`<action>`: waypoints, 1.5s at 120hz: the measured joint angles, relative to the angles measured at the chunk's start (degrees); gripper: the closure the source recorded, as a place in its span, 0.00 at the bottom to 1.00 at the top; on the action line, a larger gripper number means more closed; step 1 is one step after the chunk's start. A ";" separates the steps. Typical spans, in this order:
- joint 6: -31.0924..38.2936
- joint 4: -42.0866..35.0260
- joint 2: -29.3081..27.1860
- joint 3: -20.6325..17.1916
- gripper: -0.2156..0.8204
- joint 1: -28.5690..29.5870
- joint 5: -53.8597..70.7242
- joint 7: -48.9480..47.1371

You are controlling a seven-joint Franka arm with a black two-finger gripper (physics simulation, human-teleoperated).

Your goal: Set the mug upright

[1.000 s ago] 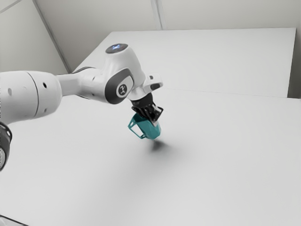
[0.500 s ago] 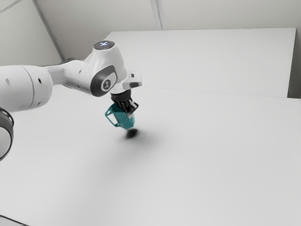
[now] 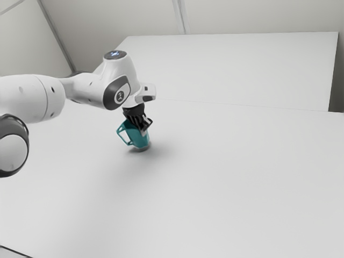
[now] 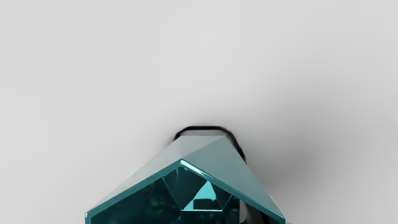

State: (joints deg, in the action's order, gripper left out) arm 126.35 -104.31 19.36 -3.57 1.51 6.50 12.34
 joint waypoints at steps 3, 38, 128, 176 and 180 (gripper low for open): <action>0.04 0.02 0.08 -0.01 0.97 0.10 -0.57 0.23; 0.27 0.04 1.35 -0.05 0.97 0.26 -3.08 2.36; -3.66 -0.10 -7.48 5.40 0.24 -1.69 -2.62 3.78; -17.23 6.09 -15.46 8.77 0.21 -1.94 0.18 -0.31; -18.53 6.71 -16.10 8.84 0.21 -1.77 0.23 -0.62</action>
State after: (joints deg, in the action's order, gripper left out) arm 107.83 -97.60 3.26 5.28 -0.27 6.72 11.72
